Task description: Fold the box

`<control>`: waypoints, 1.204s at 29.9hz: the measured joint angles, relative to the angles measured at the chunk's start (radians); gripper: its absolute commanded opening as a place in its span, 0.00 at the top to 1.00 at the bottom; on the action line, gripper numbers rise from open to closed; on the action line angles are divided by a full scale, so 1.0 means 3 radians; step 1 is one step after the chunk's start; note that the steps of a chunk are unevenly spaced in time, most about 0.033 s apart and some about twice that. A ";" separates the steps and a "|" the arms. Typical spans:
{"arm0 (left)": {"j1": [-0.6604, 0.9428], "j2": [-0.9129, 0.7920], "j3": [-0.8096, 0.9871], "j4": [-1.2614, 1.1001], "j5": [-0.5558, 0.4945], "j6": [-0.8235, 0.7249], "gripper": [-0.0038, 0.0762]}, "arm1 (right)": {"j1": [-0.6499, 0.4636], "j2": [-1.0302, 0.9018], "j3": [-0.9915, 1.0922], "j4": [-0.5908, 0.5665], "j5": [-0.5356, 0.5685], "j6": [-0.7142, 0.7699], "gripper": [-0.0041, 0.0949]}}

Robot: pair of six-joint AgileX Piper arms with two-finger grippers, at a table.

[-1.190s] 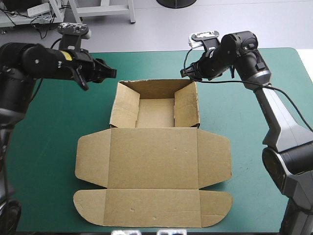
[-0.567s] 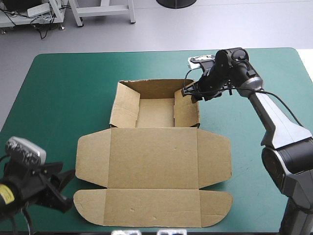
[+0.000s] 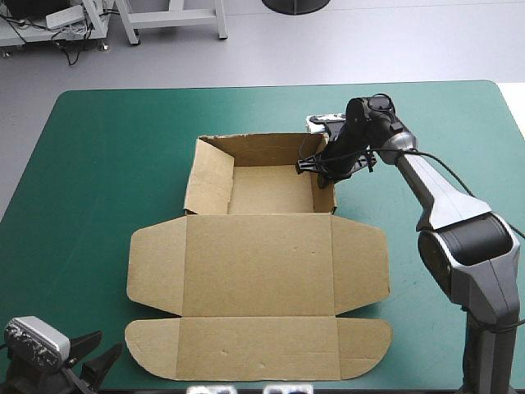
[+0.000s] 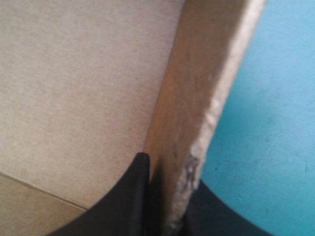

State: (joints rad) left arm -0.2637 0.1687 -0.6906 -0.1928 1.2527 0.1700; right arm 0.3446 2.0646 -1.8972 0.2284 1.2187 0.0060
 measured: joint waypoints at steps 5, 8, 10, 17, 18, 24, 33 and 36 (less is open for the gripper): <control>0.0000 0.0000 0.0031 0.0076 0.0000 0.0000 0.61 | 0.0011 0.0003 0.0000 -0.0205 -0.0108 0.0090 0.96; 0.0000 0.0000 0.0031 0.0123 0.0000 0.0000 0.61 | -0.0012 -0.0013 -0.0016 -0.0523 -0.0113 0.0135 0.96; 0.0000 0.0000 0.0031 0.0149 0.0000 0.0000 0.61 | -0.0086 -0.0029 -0.0024 -0.0744 -0.0087 0.0135 0.96; 0.0000 0.0000 0.0031 0.0159 0.0000 0.0000 0.61 | -0.0972 -0.0170 -0.0026 -0.1425 0.0022 0.0107 0.96; 0.0000 0.0000 0.0031 0.0162 0.0000 0.0000 0.61 | -0.1153 -0.0197 -0.0026 -0.1417 0.0030 0.0096 0.96; 0.0000 0.0000 0.0031 0.0170 0.0000 0.0000 0.61 | -0.2122 -0.0228 -0.0026 -0.1059 0.0058 -0.0080 0.96; 0.0000 0.0000 0.0031 0.0170 0.0000 -0.0028 0.61 | -0.2617 -0.0228 -0.0026 -0.1160 -0.0075 -0.0265 0.75; 0.0000 0.0000 0.0031 0.0170 0.0000 -0.0049 0.61 | -0.2617 -0.0216 -0.0026 -0.1243 -0.0105 -0.0310 0.59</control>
State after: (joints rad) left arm -0.2637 0.1687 -0.6812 -0.1419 1.2527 0.1552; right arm -0.4405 1.9999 -1.9051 -0.1444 1.1872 -0.0871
